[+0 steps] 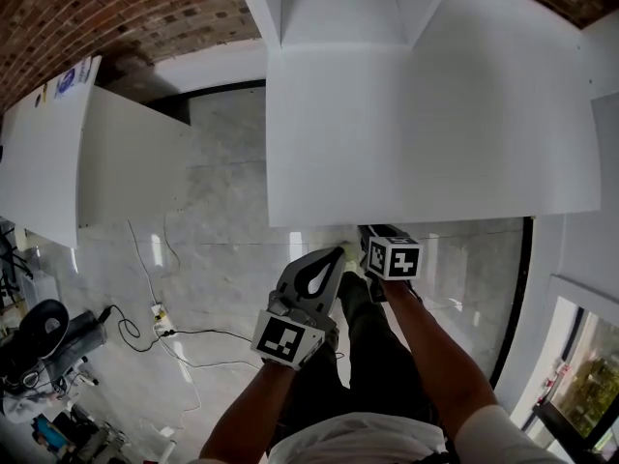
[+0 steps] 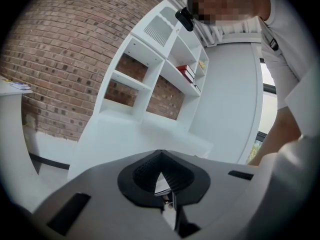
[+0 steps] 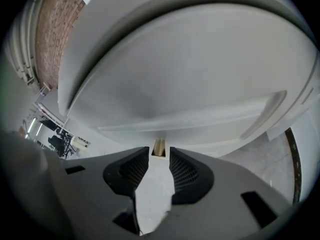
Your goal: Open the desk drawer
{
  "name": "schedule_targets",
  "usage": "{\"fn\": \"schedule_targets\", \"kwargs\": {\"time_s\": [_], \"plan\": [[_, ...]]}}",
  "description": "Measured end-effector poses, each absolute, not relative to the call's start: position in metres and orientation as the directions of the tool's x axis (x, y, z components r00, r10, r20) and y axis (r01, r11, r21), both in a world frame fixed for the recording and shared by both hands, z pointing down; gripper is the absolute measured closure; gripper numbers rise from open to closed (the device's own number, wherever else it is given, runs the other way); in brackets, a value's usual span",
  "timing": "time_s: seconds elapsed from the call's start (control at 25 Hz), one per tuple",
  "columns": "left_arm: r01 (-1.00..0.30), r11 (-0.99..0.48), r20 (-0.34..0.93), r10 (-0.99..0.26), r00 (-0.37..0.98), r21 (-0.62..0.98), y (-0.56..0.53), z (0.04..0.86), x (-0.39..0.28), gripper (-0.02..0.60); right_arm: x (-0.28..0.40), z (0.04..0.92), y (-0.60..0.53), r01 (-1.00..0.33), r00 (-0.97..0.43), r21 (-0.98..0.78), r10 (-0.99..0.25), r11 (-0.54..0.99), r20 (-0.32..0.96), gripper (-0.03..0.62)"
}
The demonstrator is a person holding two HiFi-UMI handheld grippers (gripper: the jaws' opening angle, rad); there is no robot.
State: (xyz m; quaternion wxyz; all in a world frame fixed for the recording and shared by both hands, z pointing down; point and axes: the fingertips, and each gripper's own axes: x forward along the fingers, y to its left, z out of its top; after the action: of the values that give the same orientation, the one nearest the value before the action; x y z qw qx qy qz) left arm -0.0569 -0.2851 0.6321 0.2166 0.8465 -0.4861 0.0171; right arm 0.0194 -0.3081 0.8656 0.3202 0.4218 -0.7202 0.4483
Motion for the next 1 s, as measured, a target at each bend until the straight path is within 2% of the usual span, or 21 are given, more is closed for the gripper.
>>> {"fn": "schedule_targets", "kwargs": {"time_s": [0.32, 1.0], "plan": [[-0.835, -0.424, 0.246, -0.819, 0.519, 0.350, -0.289, 0.646, -0.064, 0.569, 0.012, 0.869, -0.315, -0.890, -0.445, -0.368, -0.336, 0.268, 0.830, 0.508], [-0.827, -0.451, 0.233, -0.811, 0.537, 0.336, -0.252, 0.634, -0.069, 0.569, 0.024, 0.869, -0.266, -0.914, -0.393, -0.317, -0.357, 0.253, 0.848, 0.513]]}}
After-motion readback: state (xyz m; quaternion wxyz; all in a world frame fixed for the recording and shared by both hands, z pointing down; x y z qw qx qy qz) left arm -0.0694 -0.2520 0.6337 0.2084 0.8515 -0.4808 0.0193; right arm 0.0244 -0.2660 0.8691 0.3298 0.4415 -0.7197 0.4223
